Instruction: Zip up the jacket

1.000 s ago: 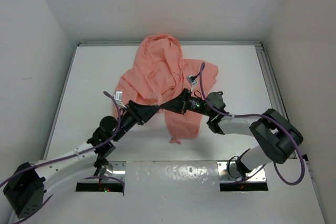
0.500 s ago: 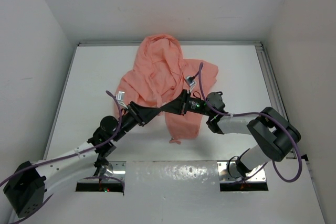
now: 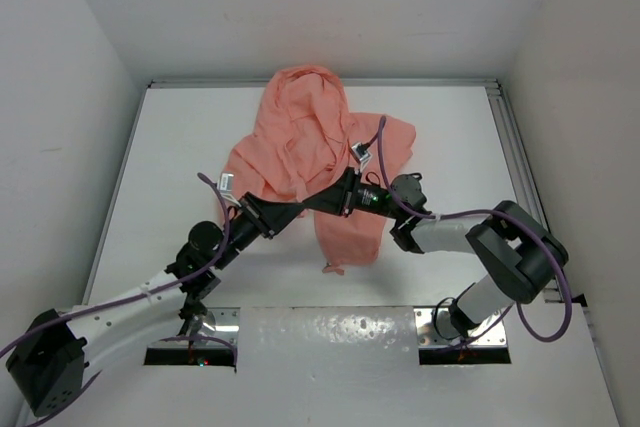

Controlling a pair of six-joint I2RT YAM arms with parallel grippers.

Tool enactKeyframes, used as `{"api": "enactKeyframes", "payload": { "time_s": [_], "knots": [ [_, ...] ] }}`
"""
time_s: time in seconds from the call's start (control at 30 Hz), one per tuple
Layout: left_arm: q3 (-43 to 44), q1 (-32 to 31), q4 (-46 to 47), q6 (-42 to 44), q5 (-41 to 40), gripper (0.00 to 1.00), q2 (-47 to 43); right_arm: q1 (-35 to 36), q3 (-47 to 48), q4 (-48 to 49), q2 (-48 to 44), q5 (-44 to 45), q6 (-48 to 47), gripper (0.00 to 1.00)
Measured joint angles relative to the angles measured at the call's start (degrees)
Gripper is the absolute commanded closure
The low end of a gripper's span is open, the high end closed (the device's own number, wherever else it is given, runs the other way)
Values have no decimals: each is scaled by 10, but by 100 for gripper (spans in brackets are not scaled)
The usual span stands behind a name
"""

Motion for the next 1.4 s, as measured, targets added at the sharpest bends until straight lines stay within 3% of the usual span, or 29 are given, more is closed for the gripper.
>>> {"api": "enactKeyframes", "payload": {
  "time_s": [0.27,0.4,0.47,0.53,0.8,1.4],
  "knots": [
    [0,3,-2,7,-11,100,-9,0,7,3,8,7,20,100],
    [0,3,-4,9,-11,100,-11,0,8,3,8,8,27,100],
    [0,3,-4,10,-11,96,-12,0,10,2,8,7,30,100],
    [0,3,-3,12,-11,84,-13,0,12,2,9,7,32,100],
    [0,3,-7,22,-3,75,-26,-8,15,2,8,3,33,100],
    [4,3,-9,38,7,74,-6,-19,15,2,3,-14,28,100]
  ]
}}
